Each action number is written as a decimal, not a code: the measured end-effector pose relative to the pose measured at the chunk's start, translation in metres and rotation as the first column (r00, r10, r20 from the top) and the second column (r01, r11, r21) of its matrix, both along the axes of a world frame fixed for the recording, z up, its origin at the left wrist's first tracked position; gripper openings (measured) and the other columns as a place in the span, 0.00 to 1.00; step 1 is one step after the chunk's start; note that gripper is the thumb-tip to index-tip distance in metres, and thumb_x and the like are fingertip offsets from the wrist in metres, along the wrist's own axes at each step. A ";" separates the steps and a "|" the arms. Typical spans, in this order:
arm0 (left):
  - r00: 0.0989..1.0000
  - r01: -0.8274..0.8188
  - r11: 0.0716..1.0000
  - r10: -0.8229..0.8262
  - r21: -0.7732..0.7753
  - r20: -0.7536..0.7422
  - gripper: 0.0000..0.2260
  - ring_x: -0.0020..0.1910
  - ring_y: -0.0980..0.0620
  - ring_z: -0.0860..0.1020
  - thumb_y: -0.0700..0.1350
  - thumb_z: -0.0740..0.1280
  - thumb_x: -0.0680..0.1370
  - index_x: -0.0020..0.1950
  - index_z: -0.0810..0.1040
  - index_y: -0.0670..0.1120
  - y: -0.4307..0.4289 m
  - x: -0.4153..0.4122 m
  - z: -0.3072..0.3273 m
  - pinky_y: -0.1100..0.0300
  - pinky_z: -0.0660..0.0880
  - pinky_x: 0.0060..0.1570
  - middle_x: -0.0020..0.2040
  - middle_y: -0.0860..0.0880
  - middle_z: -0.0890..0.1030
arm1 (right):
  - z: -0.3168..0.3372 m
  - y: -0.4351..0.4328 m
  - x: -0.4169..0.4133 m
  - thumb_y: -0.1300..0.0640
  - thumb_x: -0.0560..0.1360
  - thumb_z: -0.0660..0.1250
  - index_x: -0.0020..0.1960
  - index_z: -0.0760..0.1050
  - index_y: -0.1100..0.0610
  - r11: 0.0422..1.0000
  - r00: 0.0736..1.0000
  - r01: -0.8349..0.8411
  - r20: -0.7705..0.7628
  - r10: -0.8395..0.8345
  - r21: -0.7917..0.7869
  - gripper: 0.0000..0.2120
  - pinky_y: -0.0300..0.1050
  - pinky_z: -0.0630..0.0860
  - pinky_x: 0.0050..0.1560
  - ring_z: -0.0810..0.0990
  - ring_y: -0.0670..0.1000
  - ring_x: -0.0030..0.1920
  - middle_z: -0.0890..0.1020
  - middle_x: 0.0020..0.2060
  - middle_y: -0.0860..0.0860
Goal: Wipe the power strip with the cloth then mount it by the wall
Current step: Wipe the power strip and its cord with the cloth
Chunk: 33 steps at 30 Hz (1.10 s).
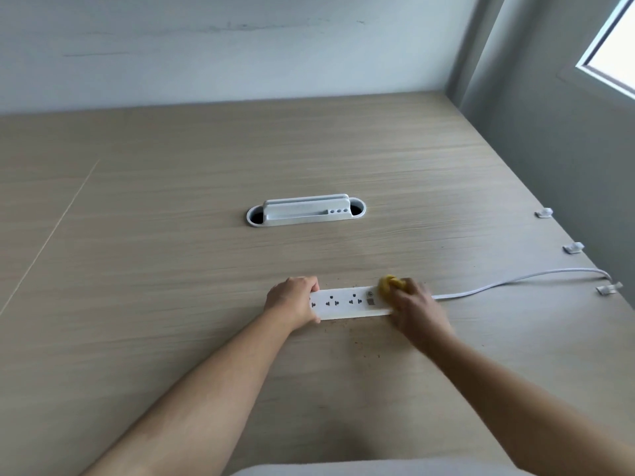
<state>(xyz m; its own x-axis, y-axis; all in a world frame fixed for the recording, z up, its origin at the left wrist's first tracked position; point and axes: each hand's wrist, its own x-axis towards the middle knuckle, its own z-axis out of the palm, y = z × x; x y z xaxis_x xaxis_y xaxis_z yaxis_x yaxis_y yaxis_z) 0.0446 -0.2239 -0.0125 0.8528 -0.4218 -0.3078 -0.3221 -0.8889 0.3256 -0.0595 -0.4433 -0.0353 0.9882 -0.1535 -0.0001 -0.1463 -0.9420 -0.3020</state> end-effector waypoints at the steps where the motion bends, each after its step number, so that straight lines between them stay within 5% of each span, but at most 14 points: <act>1: 1.000 0.004 1.000 -0.004 0.011 0.005 0.21 0.54 0.49 0.77 0.48 0.78 0.63 0.52 0.74 0.51 0.000 0.000 0.000 0.58 0.69 0.44 0.56 0.53 0.80 | 0.003 -0.018 -0.001 0.64 0.70 0.65 0.59 0.76 0.57 0.989 0.989 0.150 -0.021 -0.150 0.012 0.17 0.51 0.74 0.52 0.71 0.62 0.54 0.75 0.55 0.60; 4: 1.000 -0.001 0.998 0.002 0.056 -0.008 0.22 0.55 0.49 0.76 0.48 0.77 0.64 0.54 0.72 0.52 -0.001 -0.001 -0.004 0.57 0.69 0.46 0.57 0.53 0.79 | 0.020 -0.055 -0.004 0.71 0.69 0.60 0.57 0.77 0.60 0.934 0.939 0.334 0.044 -0.342 0.127 0.19 0.47 0.70 0.48 0.72 0.61 0.52 0.74 0.50 0.60; 11: 0.989 0.118 0.984 -0.128 0.131 0.073 0.43 0.68 0.49 0.67 0.59 0.77 0.60 0.70 0.61 0.56 -0.059 -0.015 0.010 0.50 0.64 0.63 0.69 0.52 0.69 | 0.030 -0.075 -0.023 0.68 0.72 0.62 0.56 0.77 0.63 0.895 0.933 0.339 0.015 -0.359 0.289 0.14 0.42 0.66 0.47 0.74 0.61 0.48 0.73 0.47 0.59; 19: 0.969 0.204 0.958 -0.227 0.202 0.100 0.28 0.64 0.47 0.71 0.56 0.71 0.69 0.66 0.71 0.47 -0.128 -0.036 0.003 0.53 0.65 0.62 0.63 0.48 0.75 | 0.014 -0.053 -0.006 0.56 0.73 0.65 0.45 0.80 0.59 0.976 0.997 0.070 -0.031 -0.065 0.204 0.08 0.47 0.75 0.46 0.76 0.60 0.48 0.74 0.51 0.56; 24: 0.954 0.225 0.941 -0.265 0.252 0.139 0.21 0.58 0.47 0.75 0.54 0.72 0.69 0.59 0.76 0.49 -0.123 -0.027 -0.001 0.55 0.67 0.57 0.57 0.48 0.79 | -0.007 -0.038 0.007 0.57 0.74 0.64 0.47 0.80 0.57 0.986 0.998 0.016 -0.055 -0.007 0.163 0.08 0.42 0.64 0.40 0.76 0.60 0.45 0.74 0.47 0.56; 33: 0.975 0.184 0.952 -0.208 0.244 0.078 0.21 0.56 0.48 0.77 0.53 0.76 0.65 0.55 0.78 0.51 -0.127 -0.020 -0.003 0.55 0.66 0.56 0.54 0.51 0.81 | -0.009 -0.117 -0.024 0.58 0.73 0.67 0.42 0.81 0.59 0.962 0.966 0.258 -0.032 -0.256 0.094 0.06 0.43 0.65 0.38 0.77 0.60 0.41 0.73 0.39 0.57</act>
<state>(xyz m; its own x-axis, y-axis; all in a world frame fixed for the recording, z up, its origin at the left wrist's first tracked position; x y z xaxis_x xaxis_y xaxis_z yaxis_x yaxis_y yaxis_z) 0.0249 -0.3511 -0.0157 0.7923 -0.5105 -0.3342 -0.5181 -0.8522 0.0733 -0.0838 -0.5599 -0.0441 0.9152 -0.4003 -0.0459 -0.3861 -0.8387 -0.3841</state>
